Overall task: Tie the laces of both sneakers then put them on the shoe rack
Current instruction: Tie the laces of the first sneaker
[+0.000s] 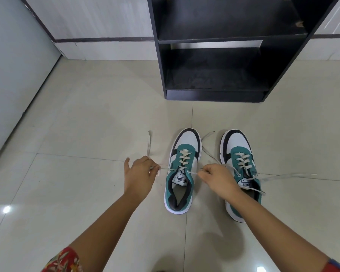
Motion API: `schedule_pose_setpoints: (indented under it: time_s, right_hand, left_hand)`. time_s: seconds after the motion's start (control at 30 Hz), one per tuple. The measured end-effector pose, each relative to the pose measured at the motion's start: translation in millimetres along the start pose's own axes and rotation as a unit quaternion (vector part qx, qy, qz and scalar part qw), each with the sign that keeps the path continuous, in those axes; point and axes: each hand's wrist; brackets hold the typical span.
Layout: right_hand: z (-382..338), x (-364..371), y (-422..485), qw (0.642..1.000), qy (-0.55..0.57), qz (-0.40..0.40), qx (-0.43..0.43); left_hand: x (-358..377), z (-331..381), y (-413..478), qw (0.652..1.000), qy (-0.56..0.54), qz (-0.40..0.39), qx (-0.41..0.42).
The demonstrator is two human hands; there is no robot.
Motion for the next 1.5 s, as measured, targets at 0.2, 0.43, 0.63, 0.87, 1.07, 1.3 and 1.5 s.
schedule_pose_setpoints:
  time_s: [0.2,0.43,0.63,0.87,1.07,1.3,1.5]
  right_hand:
    - [-1,2,-1,0.99,-0.109,0.025,-0.085]
    - [5,3,-33,0.96,-0.11,0.185,-0.177]
    - [-2,26,-22,0.959,0.27,0.041,0.079]
    - [-31,24,-15,0.938,0.347,0.005,0.021]
    - [-58,-7,-5,0.94,0.339,0.004,-0.049]
    - [-76,-26,16,0.969,0.227,-0.01,-0.092]
    - [-76,-21,3,0.954,0.261,-0.107,-0.1]
  left_hand:
    - [2,3,-4,0.998,-0.029,-0.039,-0.031]
    - [5,27,-36,0.98,-0.158,0.0,-0.124]
    - [1,52,-27,0.886,-0.377,-0.072,-0.259]
    - [-12,63,-14,0.869,-0.44,-0.076,-0.211]
    - [-35,69,12,0.863,-0.489,-0.031,-0.12]
    - [-56,81,41,0.861,-0.506,-0.047,-0.008]
    - [-47,69,41,0.906,-0.41,-0.073,0.074]
Point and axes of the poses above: each hand's wrist, its own y-axis towards the middle knuckle, its own x-axis out of the palm, z = x × y, and after that the axes turned 11 degrees about z, right-handed
